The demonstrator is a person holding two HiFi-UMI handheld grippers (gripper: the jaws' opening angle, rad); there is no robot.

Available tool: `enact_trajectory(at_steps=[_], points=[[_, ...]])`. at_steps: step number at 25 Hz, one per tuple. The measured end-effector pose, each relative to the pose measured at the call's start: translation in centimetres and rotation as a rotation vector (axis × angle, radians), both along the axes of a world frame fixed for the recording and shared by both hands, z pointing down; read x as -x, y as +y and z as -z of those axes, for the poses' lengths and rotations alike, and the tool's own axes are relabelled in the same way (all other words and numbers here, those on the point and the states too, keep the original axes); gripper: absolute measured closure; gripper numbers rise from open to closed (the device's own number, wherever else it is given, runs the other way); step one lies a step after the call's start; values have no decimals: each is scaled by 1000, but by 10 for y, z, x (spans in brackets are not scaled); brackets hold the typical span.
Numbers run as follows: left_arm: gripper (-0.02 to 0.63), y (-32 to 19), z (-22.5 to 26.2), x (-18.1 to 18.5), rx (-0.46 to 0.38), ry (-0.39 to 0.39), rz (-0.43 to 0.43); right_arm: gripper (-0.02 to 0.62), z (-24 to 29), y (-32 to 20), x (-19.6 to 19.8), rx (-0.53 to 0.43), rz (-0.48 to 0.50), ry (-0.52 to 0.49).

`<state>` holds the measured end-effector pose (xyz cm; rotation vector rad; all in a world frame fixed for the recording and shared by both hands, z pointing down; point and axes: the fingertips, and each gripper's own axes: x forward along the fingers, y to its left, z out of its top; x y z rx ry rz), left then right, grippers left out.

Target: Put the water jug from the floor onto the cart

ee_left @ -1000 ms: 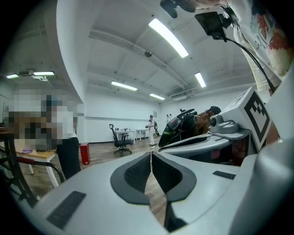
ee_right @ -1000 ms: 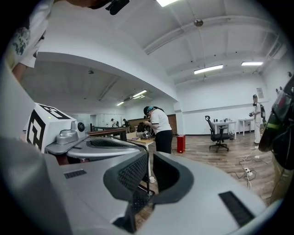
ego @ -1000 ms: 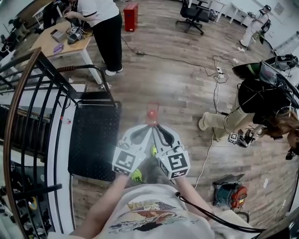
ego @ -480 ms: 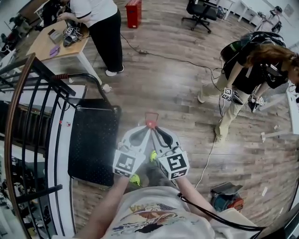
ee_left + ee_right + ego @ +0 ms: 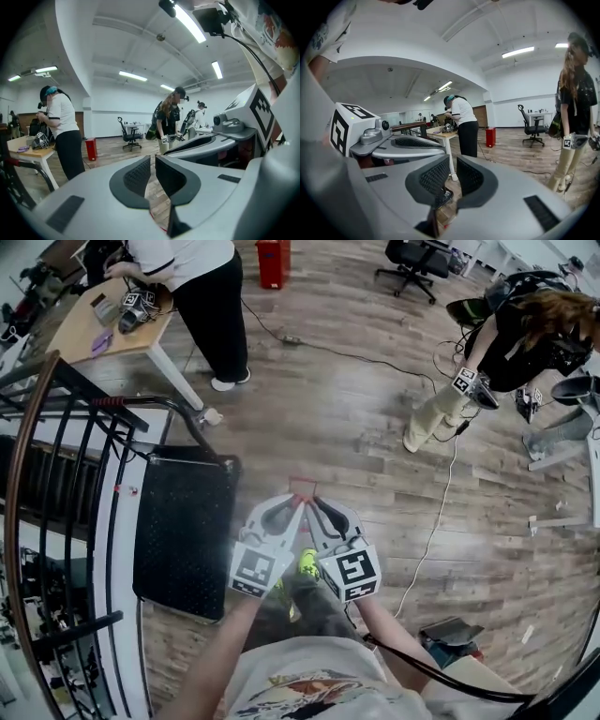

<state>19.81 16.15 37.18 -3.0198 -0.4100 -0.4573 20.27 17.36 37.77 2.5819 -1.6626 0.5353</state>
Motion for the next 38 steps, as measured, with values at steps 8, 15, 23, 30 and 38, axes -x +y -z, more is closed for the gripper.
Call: enact_trajectory(at_steps=[8, 15, 23, 30, 38], points=[[592, -24, -70, -38, -13, -56, -34, 547, -71, -21, -37, 37, -58, -37], [591, -52, -122, -50, -12, -88, -41, 499, -122, -46, -46, 82, -69, -50], [538, -68, -190, -70, -2, -145, -70, 482, -191, -54, -69, 130, -130, -85], [492, -77, -259, -79, 20, -202, -58, 468, -258, -56, -79, 163, -143, -113], [476, -70, -348, -86, -10, -277, -58, 446, -340, -48, -96, 216, -158, -143]])
